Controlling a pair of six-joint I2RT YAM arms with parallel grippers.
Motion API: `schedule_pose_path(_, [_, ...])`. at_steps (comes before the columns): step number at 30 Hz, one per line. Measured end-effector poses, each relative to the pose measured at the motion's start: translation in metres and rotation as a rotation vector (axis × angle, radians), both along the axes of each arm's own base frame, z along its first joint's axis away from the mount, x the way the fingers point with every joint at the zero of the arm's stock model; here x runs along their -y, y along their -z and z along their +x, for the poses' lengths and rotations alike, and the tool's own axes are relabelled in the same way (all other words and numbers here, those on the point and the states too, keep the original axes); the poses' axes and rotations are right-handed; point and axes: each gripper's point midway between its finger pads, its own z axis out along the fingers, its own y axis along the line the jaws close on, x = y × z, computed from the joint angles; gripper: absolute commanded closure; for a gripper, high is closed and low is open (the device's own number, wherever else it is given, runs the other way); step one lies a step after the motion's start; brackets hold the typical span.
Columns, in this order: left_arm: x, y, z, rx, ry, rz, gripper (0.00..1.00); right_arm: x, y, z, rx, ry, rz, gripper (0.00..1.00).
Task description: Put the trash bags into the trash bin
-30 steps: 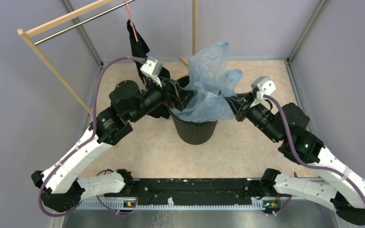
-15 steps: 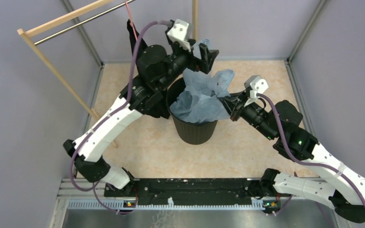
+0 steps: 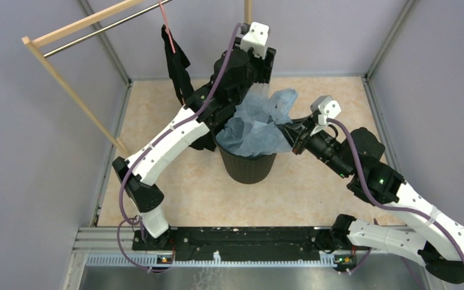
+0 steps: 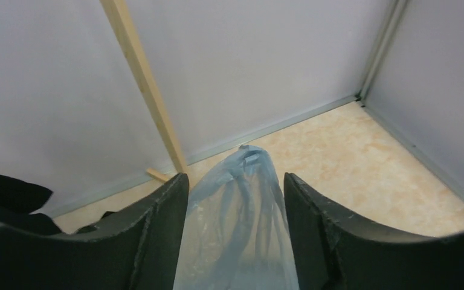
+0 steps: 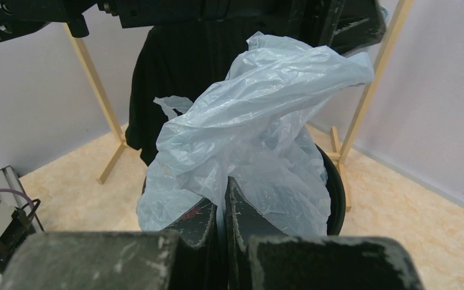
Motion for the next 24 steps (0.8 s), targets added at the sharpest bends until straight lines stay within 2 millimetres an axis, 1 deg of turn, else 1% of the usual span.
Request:
schedule_pose_path(2, [-0.005,0.005,0.004,-0.009,-0.039,0.018,0.65,-0.001,0.0,-0.001,-0.002,-0.004,0.002,1.0])
schedule_pose_path(3, [-0.008,0.007,0.005,-0.015,-0.056,0.024,0.73,-0.001,0.0,-0.001,-0.003,-0.004,0.003,1.0])
schedule_pose_path(6, [-0.015,0.012,0.006,-0.026,-0.089,0.048,0.9,0.0,0.001,-0.001,-0.004,-0.003,0.002,1.0])
schedule_pose_path(7, [-0.016,0.012,0.005,-0.029,-0.09,0.049,0.94,0.0,0.002,-0.001,-0.004,-0.002,0.001,1.0])
schedule_pose_path(9, [-0.02,0.014,0.001,-0.039,-0.084,0.049,0.99,0.002,0.004,0.0,-0.007,0.008,-0.001,1.0])
schedule_pose_path(12, [-0.03,0.016,-0.016,-0.05,-0.049,0.049,1.0,0.006,0.008,0.002,-0.013,0.029,-0.004,1.0])
schedule_pose_path(15, [-0.051,0.009,-0.045,-0.04,-0.008,0.004,1.0,0.013,0.014,0.009,-0.035,0.088,0.003,1.0])
schedule_pose_path(16, [-0.066,0.001,-0.061,-0.018,0.004,-0.041,1.0,0.016,0.016,0.012,-0.047,0.117,0.008,1.0])
schedule_pose_path(17, [-0.073,-0.002,-0.068,-0.01,0.008,-0.054,1.0,0.019,0.019,0.016,-0.059,0.149,0.011,1.0])
schedule_pose_path(18, [-0.082,-0.01,-0.078,0.015,0.014,-0.091,1.0,0.022,0.021,0.021,-0.071,0.184,0.018,1.0])
schedule_pose_path(19, [-0.096,-0.018,-0.091,0.046,0.017,-0.134,1.0,0.024,0.022,0.025,-0.078,0.208,0.02,1.0])
schedule_pose_path(21, [-0.118,-0.029,-0.108,0.093,0.014,-0.203,1.0,0.025,0.027,0.034,-0.092,0.254,0.013,1.0])
schedule_pose_path(24, [-0.14,-0.032,-0.123,0.133,-0.003,-0.274,1.0,0.02,0.028,0.047,-0.094,0.295,-0.003,1.0])
